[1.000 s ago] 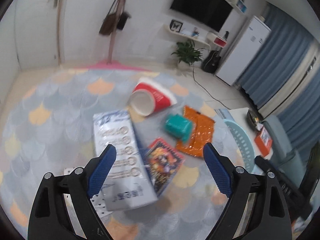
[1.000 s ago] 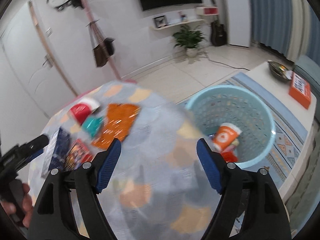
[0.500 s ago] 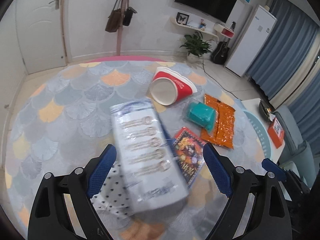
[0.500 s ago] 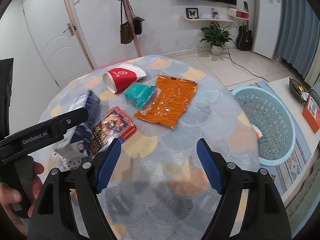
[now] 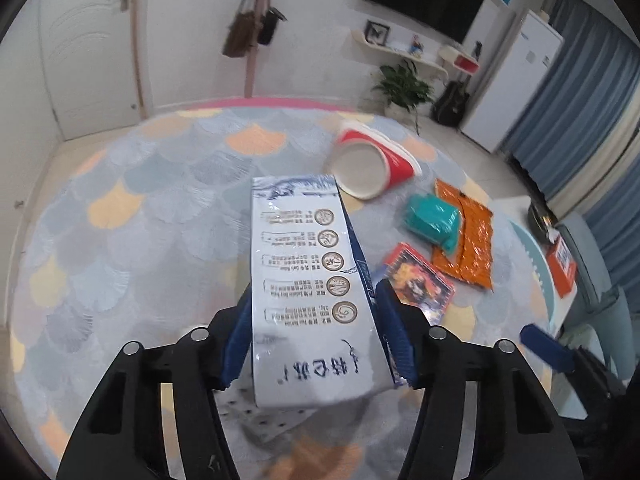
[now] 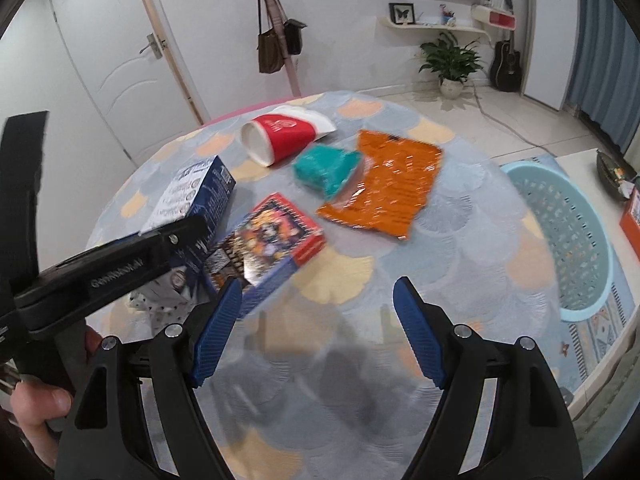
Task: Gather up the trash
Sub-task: 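Grasp the white milk carton with the left tool while the right tool grasps the card box, then lift the white carton with the left tool while the right tool lifts the card box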
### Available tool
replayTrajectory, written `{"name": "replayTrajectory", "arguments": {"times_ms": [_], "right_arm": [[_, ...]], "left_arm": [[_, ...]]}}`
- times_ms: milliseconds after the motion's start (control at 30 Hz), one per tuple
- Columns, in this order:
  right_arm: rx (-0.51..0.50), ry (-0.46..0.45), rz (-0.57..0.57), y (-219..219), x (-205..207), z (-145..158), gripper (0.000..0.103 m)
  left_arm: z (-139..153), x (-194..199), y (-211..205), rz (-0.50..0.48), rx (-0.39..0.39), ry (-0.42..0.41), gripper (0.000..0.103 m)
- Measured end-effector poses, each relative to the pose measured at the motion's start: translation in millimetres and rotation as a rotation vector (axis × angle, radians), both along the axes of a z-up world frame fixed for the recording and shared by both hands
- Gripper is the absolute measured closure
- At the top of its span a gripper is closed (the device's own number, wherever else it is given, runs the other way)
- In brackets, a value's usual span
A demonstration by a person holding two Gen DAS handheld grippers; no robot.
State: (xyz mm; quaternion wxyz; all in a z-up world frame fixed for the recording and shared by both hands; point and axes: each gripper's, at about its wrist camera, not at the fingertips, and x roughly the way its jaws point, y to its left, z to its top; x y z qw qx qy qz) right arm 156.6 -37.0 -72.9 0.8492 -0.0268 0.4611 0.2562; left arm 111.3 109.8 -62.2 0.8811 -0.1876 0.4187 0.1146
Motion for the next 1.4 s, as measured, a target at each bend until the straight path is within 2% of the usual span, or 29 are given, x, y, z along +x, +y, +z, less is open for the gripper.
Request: {"name": "replayTrajectory", "arguments": {"times_ms": [100,300,467,600,767,900,1033,1300,1400], "right_arm": [[0.033,0.066,-0.009,12,5,-9,0.029],[0.108,0.209,-0.053,32,24,-29,0.029],[0.103,0.197,-0.120,47,35,-29,0.029],[-0.019,0.094,-0.140,72,30,-30,0.027],[-0.039,0.034,-0.122,84,23,-32,0.027],[-0.025,0.045,-0.104,83,23,-32,0.028],[-0.004,0.047,-0.058,77,20,-31,0.033],[0.036,0.096,-0.008,40,13,-31,0.041],[0.117,0.163,-0.028,33,19,-29,0.040]], "left_arm": [[14,-14,10,0.020,-0.031,-0.063,0.047],[30,-40,37,0.060,-0.017,-0.120,0.047],[31,-49,52,0.081,-0.017,-0.134,0.047],[28,-51,59,0.092,-0.026,-0.140,0.047],[21,-50,63,0.092,-0.027,-0.124,0.047],[19,-48,60,0.079,-0.018,-0.120,0.047],[18,-46,57,0.070,-0.014,-0.117,0.047],[18,-45,51,0.053,-0.008,-0.120,0.047],[20,-42,45,0.042,-0.009,-0.128,0.047]]}}
